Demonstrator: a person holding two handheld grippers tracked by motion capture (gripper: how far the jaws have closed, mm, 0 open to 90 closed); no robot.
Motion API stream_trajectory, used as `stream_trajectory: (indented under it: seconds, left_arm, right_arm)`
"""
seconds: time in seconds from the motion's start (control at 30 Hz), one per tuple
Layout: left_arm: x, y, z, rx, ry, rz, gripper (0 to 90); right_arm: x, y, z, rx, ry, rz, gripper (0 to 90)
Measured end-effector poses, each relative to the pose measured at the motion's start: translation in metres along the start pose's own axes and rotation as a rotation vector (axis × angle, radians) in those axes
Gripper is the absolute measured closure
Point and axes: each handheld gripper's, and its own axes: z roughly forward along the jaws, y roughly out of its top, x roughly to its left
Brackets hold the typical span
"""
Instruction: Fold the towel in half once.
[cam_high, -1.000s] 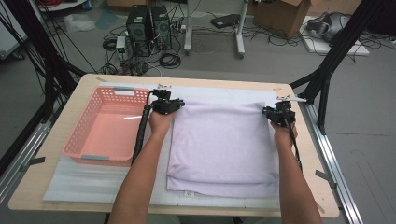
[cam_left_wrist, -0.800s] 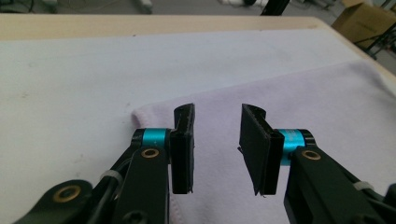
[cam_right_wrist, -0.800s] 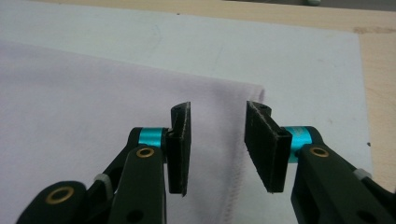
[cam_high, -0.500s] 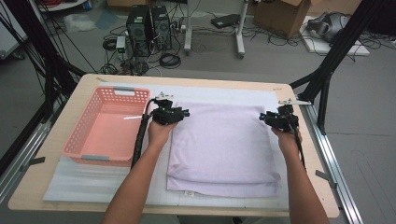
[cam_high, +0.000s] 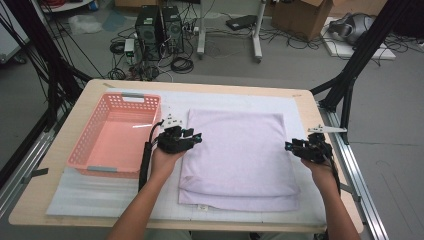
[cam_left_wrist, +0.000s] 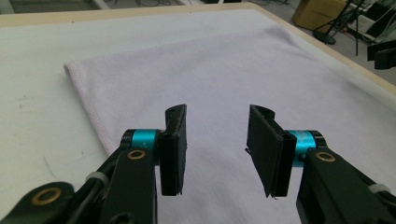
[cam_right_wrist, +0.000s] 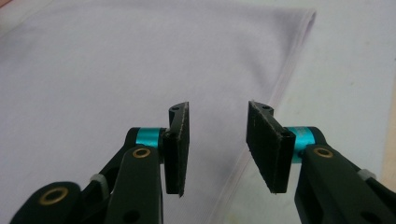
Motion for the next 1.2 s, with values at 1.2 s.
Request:
stream_trajectory:
  seconds: [1.2]
  left_arm:
    - [-0.057, -0.088, -0.089, 0.084, -0.127, 0.076, 87.1]
  right_arm:
    - [0.060, -0.111, -0.076, 0.006, 0.105, -0.034, 87.7]
